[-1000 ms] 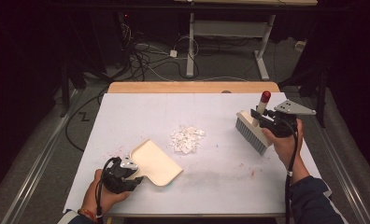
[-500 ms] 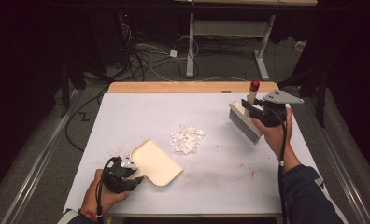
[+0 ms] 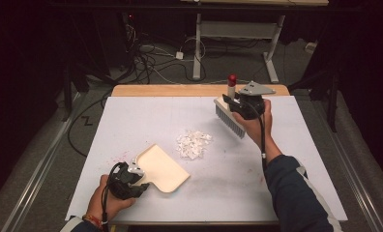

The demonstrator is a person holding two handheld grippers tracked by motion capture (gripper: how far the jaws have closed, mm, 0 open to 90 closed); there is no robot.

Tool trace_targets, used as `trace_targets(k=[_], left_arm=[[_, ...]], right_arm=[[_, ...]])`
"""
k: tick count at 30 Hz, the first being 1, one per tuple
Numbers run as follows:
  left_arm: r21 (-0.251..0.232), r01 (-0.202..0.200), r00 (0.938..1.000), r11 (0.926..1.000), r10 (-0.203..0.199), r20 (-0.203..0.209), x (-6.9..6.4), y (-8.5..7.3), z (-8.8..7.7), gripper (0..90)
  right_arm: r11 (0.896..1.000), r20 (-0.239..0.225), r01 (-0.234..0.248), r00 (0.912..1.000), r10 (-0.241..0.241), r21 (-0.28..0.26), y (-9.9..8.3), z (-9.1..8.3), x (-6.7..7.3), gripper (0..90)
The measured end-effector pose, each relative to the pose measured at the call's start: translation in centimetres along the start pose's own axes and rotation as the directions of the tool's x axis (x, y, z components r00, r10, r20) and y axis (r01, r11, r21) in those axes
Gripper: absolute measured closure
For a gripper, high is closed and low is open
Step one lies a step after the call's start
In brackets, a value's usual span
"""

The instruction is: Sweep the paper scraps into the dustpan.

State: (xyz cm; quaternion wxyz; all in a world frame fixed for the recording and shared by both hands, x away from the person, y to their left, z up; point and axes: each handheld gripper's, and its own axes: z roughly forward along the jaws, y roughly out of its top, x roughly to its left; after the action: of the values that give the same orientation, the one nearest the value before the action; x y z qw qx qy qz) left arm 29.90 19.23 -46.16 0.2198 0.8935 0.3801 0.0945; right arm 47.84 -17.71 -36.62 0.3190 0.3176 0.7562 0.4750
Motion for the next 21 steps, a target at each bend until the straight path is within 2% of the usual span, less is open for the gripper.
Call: trace_targets(k=[1, 2, 6, 10, 12, 13, 15, 16, 17, 20, 21], left_arm=[[0.000, -0.001, 1.0000, 1.0000, 0.001, 0.001, 0.0, 0.0, 0.0, 63.4], [-0.001, 0.000, 1.0000, 1.0000, 0.001, 0.002, 0.0, 0.0, 0.0, 63.4], [-0.001, 0.003, 1.0000, 1.0000, -0.003, 0.007, 0.0, 0.1, 0.1, 63.4], [-0.005, 0.002, 1.0000, 1.0000, -0.002, 0.008, 0.0, 0.1, 0.1, 63.4], [-0.008, 0.004, 0.9999, 1.0000, -0.004, 0.017, 0.1, 0.2, 0.2, 63.3], [-0.008, 0.004, 0.9999, 1.0000, -0.004, 0.017, 0.1, 0.2, 0.2, 63.3], [-0.006, -0.001, 0.9999, 1.0000, 0.001, 0.016, 0.1, 0.3, 0.2, 63.4], [-0.007, -0.001, 0.9998, 1.0000, 0.002, 0.017, 0.2, 0.3, 0.2, 63.4], [-0.011, 0.003, 0.9997, 0.9999, -0.002, 0.024, 0.2, 0.3, 0.2, 63.3], [-0.011, 0.003, 0.9997, 0.9999, -0.003, 0.024, 0.2, 0.2, 0.2, 63.3], [-0.011, 0.003, 0.9997, 0.9999, -0.003, 0.024, 0.2, 0.2, 0.2, 63.3]], right_arm=[[1.000, -0.019, 0.019, 0.9996, -0.019, 0.000, 0.2, 0.8, 0.5, 70.5], [1.000, -0.020, 0.021, 0.9996, -0.022, -0.003, 0.3, 1.1, 0.7, 70.5], [1.000, -0.041, -0.001, 0.9991, 0.001, -0.011, 0.4, 2.0, 1.4, 70.5], [1.000, -0.069, 0.025, 0.9973, -0.025, 0.009, -0.2, 3.6, 3.1, 70.5], [1.000, -0.105, 0.011, 0.9945, -0.011, 0.002, -0.3, 3.8, 3.6, 70.5], [1.000, -0.105, 0.011, 0.9945, -0.011, 0.002, -0.3, 3.8, 3.6, 70.5], [0.998, -0.136, 0.064, 0.9887, -0.063, 0.001, -0.3, 3.8, 5.1, 70.4], [0.998, -0.136, 0.064, 0.9887, -0.063, 0.001, -0.3, 3.8, 5.1, 70.4], [0.996, -0.178, 0.084, 0.9805, -0.084, -0.010, -0.4, 3.7, 6.0, 70.3], [0.995, -0.231, 0.098, 0.9677, -0.102, -0.027, -0.5, 3.4, 7.1, 70.0], [0.995, -0.231, 0.098, 0.9677, -0.102, -0.027, -0.5, 3.4, 7.1, 70.0]])
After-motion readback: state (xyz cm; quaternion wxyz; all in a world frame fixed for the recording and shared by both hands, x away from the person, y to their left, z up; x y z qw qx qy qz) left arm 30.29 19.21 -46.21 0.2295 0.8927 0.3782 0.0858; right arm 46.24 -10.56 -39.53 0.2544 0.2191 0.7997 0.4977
